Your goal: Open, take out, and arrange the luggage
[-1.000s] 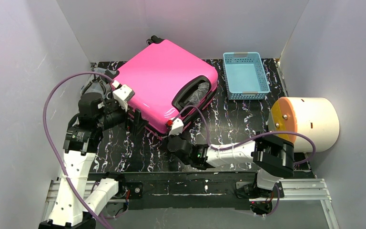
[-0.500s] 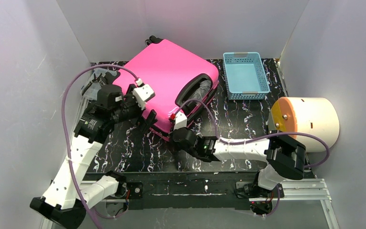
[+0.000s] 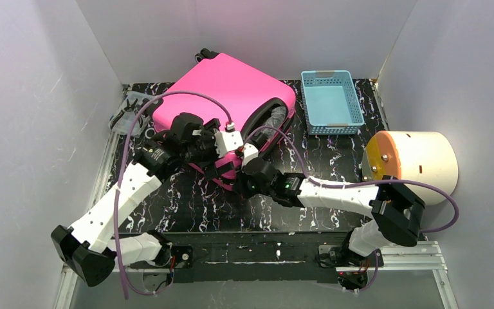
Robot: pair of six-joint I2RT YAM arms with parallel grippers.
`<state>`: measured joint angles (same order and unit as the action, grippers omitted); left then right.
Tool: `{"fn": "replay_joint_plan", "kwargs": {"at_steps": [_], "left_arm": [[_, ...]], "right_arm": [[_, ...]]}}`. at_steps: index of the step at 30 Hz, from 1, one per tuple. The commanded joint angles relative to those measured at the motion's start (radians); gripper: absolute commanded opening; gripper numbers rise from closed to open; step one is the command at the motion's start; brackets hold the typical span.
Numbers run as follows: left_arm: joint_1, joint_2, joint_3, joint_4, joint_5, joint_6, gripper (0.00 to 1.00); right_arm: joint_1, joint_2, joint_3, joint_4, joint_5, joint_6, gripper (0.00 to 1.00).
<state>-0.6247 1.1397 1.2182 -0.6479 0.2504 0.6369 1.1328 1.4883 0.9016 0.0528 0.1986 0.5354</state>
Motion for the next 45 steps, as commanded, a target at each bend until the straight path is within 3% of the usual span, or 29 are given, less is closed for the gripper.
{"fn": "replay_joint_plan", "kwargs": {"at_steps": [1, 8, 13, 18, 22, 30, 35, 45], "left_arm": [[-0.006, 0.017, 0.027, -0.042, 0.001, 0.15, 0.98], [-0.005, 0.008, -0.053, -0.051, -0.047, 0.198, 0.98], [-0.006, 0.019, -0.121, 0.056, -0.147, 0.227, 0.98], [0.005, 0.027, -0.162, 0.146, -0.228, 0.245, 0.98], [0.019, 0.035, -0.173, 0.151, -0.22, 0.251, 0.98], [0.057, 0.043, -0.187, 0.175, -0.221, 0.259, 0.98], [0.071, 0.056, -0.175, 0.176, -0.21, 0.255, 0.98], [0.072, 0.073, -0.15, 0.156, -0.184, 0.233, 0.98]], "right_arm": [[-0.045, -0.041, 0.018, -0.102, 0.013, 0.036, 0.01], [-0.047, -0.049, 0.047, -0.297, 0.145, 0.015, 0.01], [-0.047, 0.005, 0.117, -0.411, 0.061, -0.113, 0.01], [-0.056, -0.018, 0.125, -0.527, 0.124, -0.181, 0.01], [-0.135, -0.084, 0.064, -0.485, 0.09, -0.18, 0.01], [-0.288, -0.11, 0.093, -0.463, 0.094, -0.239, 0.01], [-0.364, -0.157, 0.062, -0.344, 0.013, -0.26, 0.01], [-0.481, -0.139, 0.081, -0.179, 0.054, -0.336, 0.01]]}}
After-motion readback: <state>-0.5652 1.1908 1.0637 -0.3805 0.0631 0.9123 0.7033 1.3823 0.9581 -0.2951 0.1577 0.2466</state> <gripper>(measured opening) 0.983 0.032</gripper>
